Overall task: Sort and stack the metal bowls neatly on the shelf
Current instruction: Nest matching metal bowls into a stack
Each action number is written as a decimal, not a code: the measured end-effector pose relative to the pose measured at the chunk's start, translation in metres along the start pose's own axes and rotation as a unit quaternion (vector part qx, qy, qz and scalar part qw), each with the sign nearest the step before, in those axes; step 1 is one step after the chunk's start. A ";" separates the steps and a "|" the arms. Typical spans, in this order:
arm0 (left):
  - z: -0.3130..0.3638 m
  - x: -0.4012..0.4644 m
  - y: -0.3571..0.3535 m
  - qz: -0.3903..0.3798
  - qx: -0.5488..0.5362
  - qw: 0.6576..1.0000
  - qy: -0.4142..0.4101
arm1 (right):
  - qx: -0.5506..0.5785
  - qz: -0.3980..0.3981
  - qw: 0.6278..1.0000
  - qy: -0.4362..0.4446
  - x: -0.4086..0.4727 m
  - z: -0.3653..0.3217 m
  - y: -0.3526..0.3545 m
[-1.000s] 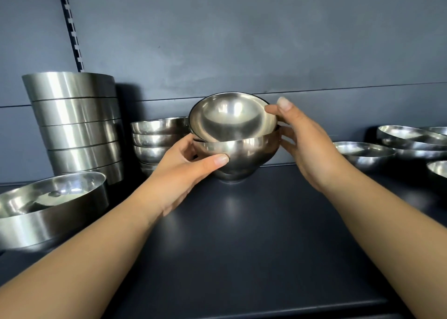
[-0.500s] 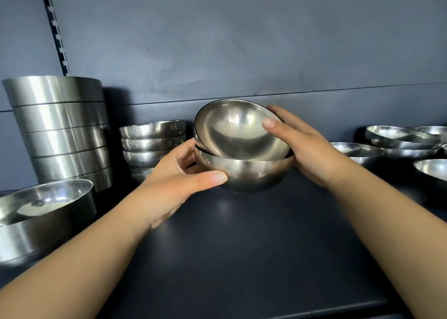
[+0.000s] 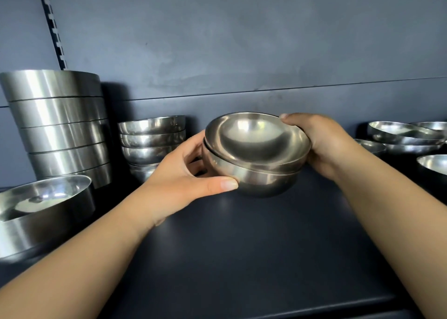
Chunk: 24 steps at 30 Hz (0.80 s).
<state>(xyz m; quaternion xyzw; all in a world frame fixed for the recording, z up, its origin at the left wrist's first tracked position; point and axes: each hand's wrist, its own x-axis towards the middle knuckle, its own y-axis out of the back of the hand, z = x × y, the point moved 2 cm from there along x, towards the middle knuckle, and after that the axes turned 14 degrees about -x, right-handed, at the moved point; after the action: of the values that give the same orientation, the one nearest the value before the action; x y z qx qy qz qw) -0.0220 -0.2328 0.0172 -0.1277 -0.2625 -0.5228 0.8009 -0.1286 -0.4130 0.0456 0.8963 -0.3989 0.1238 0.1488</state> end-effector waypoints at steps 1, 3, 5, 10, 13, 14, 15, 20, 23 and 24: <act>-0.001 0.000 0.000 0.002 0.004 1.000 0.003 | -0.003 0.005 1.000 -0.008 0.000 0.001 0.001; -0.001 0.000 0.000 0.001 0.007 1.000 0.005 | -0.001 0.002 1.000 -0.017 0.000 0.002 0.001; -0.001 -0.001 0.000 -0.001 0.002 1.000 0.003 | 0.010 -0.031 0.999 -0.022 -0.001 0.002 0.000; -0.003 0.001 0.004 0.040 -0.094 0.995 0.000 | 0.075 -0.133 0.988 0.028 -0.007 -0.004 -0.004; 0.000 0.002 0.009 0.069 -0.118 0.991 -0.013 | 0.045 -0.177 0.979 0.090 -0.015 -0.004 -0.012; 0.001 0.002 0.009 0.068 -0.111 0.991 -0.017 | 0.044 -0.180 0.978 0.096 -0.016 -0.003 -0.012; 0.002 0.001 0.008 0.066 -0.105 0.992 -0.021 | 0.045 -0.179 0.978 0.100 -0.017 -0.003 -0.012; -0.004 0.001 0.008 0.080 -0.063 0.994 -0.047 | 0.065 -0.148 0.982 0.098 -0.014 0.003 -0.016; -0.010 0.006 0.012 0.112 -0.037 0.991 -0.061 | 0.055 -0.141 0.985 0.088 -0.010 0.008 -0.022; -0.012 0.009 0.013 0.123 -0.025 0.990 -0.064 | 0.055 -0.137 0.986 0.077 -0.007 0.008 -0.023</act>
<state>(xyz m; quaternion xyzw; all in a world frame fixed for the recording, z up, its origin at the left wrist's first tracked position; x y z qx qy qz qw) -0.0042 -0.2403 0.0130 -0.2123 -0.2821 -0.4180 0.8370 -0.1147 -0.3965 0.0320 0.9370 -0.2527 0.1924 0.1454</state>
